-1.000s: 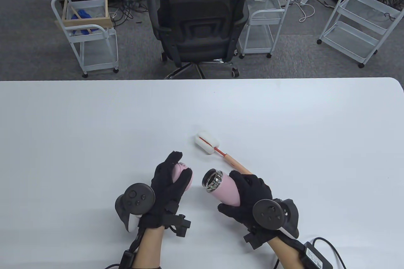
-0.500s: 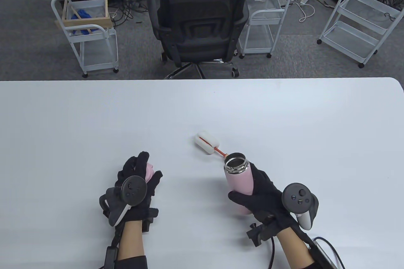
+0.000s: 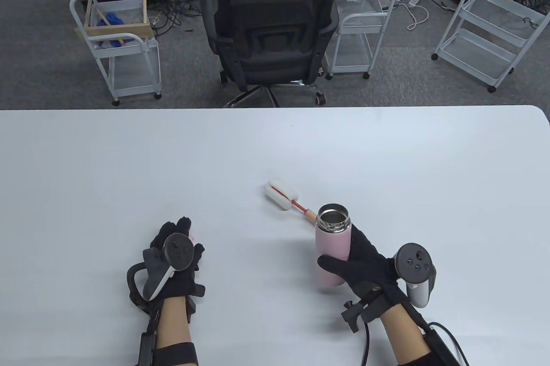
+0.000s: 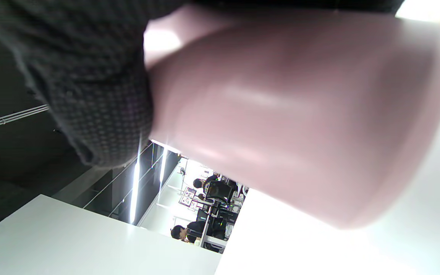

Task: Insert cup brush into the thermos (Clean the thermos with cup brush)

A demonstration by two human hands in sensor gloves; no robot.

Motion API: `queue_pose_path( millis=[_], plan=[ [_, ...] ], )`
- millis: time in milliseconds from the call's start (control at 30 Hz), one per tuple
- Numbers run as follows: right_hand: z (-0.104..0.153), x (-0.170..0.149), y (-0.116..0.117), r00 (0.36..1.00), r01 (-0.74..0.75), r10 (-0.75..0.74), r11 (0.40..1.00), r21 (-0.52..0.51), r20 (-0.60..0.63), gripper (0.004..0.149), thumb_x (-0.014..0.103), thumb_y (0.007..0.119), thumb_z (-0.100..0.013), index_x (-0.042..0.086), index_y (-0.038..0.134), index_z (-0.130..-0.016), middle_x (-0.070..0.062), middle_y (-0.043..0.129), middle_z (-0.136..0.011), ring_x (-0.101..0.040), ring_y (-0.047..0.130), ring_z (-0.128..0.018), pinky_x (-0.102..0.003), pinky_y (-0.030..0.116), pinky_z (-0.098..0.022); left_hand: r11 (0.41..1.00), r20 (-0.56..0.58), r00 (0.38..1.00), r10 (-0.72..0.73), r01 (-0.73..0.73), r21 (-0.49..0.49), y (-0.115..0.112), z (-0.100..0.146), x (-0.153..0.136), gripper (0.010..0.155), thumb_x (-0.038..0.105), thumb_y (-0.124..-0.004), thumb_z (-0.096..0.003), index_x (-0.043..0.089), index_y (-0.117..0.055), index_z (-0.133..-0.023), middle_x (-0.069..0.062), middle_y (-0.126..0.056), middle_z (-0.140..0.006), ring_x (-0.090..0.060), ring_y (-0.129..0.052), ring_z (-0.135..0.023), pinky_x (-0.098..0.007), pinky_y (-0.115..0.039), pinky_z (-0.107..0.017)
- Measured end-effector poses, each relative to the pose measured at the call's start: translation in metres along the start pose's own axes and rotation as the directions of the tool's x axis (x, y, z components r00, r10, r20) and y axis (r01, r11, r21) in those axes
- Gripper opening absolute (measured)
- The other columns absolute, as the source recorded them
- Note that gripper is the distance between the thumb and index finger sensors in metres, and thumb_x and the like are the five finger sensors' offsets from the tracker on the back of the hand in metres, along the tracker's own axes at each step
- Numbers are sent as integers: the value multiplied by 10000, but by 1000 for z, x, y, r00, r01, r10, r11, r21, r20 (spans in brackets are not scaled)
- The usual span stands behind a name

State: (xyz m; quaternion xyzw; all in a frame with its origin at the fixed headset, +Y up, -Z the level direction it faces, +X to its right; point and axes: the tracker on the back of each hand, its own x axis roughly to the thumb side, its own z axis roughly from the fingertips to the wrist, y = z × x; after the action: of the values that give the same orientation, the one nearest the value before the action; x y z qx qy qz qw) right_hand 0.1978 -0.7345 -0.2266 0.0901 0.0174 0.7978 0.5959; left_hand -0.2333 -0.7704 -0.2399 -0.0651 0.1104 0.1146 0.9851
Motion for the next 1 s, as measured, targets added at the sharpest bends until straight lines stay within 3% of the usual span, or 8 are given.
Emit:
queue_pose_path(
  millis=[167,267,367,567,733,1000],
  plan=[
    [0,0,-1,1000,13,-13,1000,-1,-3,863,532,912,-410,161,495,-1068,-151,578,-1040,-441,684,-940,-571,679,-651,997,-18,999,31,-33,-76,-4,-2,-2,734,446,-739,-667,247,-291,-1212,-193,-294,-1263,-507,-466,-1141,-639,-513,-774],
    [-1,-1,-1,1000,10,-10,1000,1,-2,863,533,911,-410,162,495,-1068,-151,578,-1040,-441,683,-941,-572,679,-651,998,-1,1000,12,-12,-57,-4,-1,-2,752,473,-735,-664,253,-272,-1215,-211,-282,-1267,-525,-410,-1156,-684,-485,-765],
    [-1,-1,-2,1000,14,-14,1000,0,-3,862,534,910,-411,163,494,-1068,-150,577,-1040,-441,684,-940,-571,679,-652,1000,33,999,-11,11,-25,3,3,1,770,519,-741,-650,287,-274,-1217,-230,-293,-1274,-536,-370,-1163,-711,-467,-756],
    [-1,-1,-3,1000,27,-27,1000,-4,-6,852,541,888,-433,158,476,-1073,-158,568,-1046,-445,682,-940,-563,681,-653,983,135,984,118,-135,128,31,17,13,818,580,-721,-635,216,-290,-1227,-237,-318,-1274,-530,-388,-1165,-720,-477,-748],
    [-1,-1,-3,999,40,-40,999,5,-10,819,534,848,-478,144,449,-1078,-174,549,-1056,-462,670,-939,-556,678,-652,926,281,926,253,-316,206,48,34,27,841,606,-697,-631,148,-317,-1225,-234,-359,-1271,-524,-426,-1163,-719,-492,-744],
    [-2,-2,0,998,62,-62,997,41,-10,768,531,787,-536,132,419,-1079,-209,520,-1064,-483,654,-933,-555,669,-653,840,475,762,440,-536,81,44,47,61,852,633,-647,-635,115,-317,-1226,-245,-364,-1271,-528,-424,-1164,-720,-503,-741]
  ],
)
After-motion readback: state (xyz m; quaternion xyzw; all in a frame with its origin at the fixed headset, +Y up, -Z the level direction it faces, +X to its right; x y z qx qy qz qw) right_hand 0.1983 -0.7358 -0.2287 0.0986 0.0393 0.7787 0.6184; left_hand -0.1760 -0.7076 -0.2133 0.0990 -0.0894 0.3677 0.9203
